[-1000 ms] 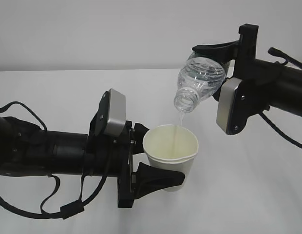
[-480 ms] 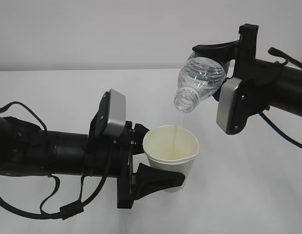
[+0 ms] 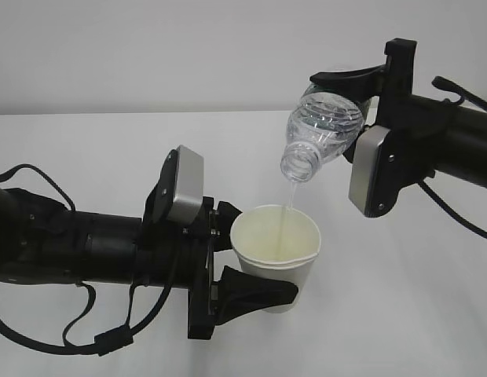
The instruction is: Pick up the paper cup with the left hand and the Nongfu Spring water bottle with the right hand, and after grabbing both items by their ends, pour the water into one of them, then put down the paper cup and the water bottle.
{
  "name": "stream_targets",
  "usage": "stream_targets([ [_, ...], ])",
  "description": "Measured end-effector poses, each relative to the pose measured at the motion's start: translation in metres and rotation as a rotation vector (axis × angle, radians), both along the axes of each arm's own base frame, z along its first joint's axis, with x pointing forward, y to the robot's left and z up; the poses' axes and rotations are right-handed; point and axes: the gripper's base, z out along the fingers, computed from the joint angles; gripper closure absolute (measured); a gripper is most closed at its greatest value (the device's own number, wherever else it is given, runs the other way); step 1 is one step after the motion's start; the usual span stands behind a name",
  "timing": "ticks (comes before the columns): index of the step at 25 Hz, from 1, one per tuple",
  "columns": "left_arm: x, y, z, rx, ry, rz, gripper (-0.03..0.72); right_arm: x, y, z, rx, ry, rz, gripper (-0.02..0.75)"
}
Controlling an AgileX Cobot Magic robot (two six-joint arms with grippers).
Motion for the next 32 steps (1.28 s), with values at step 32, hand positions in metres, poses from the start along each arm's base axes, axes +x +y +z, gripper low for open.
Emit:
stream_targets([
  [32, -0.0003, 0.0000, -0.0001, 0.001, -0.001, -0.003, 0.172, -0.0003, 0.0004, 0.0012, 0.001, -0.017, 0.006, 0.322],
])
